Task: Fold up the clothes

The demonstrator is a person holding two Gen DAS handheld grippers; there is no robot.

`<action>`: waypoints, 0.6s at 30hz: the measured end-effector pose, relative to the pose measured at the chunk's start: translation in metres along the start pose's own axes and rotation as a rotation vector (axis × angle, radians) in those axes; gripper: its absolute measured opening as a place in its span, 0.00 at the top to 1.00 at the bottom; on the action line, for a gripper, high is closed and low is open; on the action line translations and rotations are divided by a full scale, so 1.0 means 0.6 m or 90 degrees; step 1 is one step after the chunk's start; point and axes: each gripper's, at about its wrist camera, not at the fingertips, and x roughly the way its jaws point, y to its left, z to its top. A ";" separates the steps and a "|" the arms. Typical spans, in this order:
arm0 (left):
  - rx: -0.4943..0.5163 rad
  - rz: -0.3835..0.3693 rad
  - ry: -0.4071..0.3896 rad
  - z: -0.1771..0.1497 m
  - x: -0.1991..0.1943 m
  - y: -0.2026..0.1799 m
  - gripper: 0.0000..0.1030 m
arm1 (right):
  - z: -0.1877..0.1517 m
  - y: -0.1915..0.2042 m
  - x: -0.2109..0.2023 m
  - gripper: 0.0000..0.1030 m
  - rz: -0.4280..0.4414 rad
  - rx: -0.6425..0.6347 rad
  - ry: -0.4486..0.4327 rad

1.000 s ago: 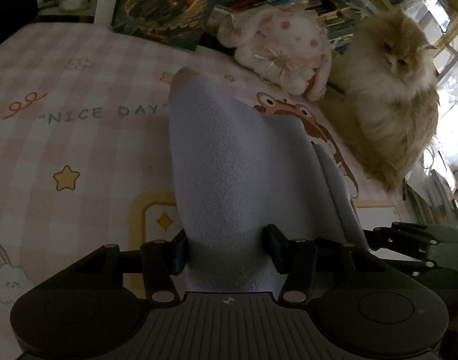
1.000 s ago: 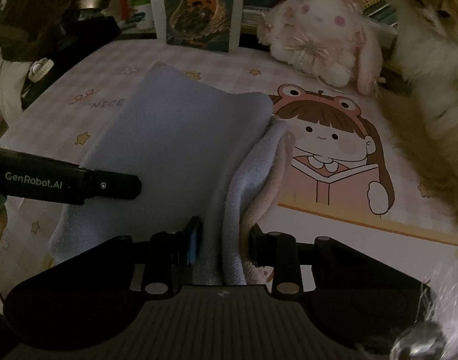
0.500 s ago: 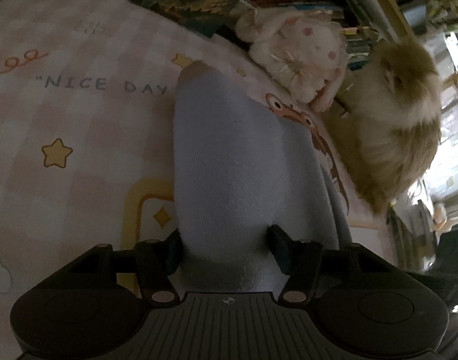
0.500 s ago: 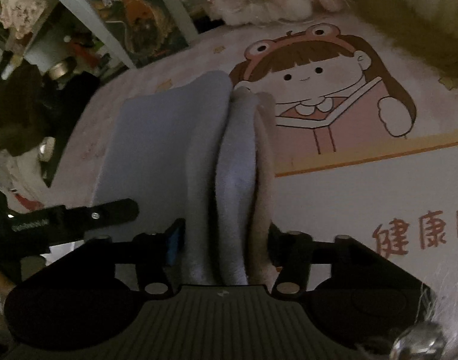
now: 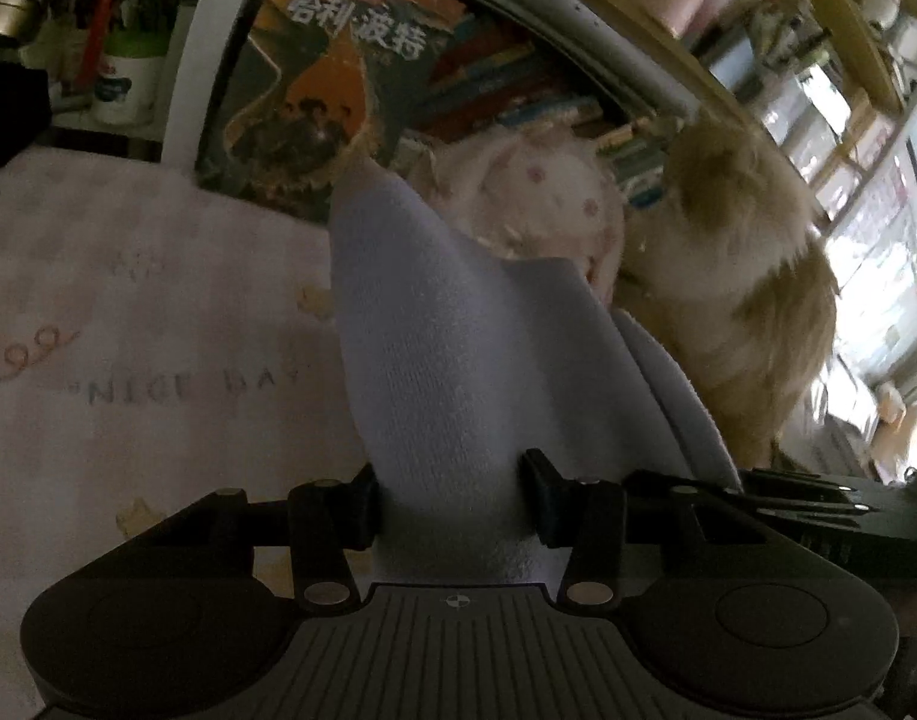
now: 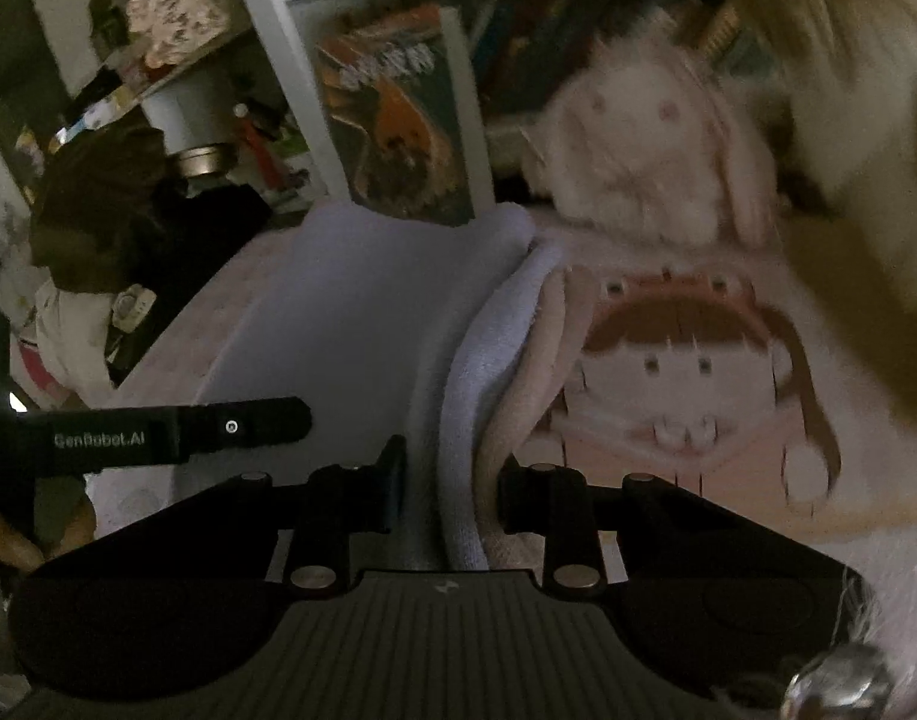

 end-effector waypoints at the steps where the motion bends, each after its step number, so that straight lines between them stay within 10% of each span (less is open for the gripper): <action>1: -0.002 -0.003 -0.002 0.009 0.005 0.004 0.56 | 0.010 0.000 0.010 0.75 -0.002 -0.006 0.000; 18: -0.041 0.028 0.023 0.167 0.167 0.083 0.55 | 0.151 -0.025 0.220 0.75 -0.037 0.022 0.022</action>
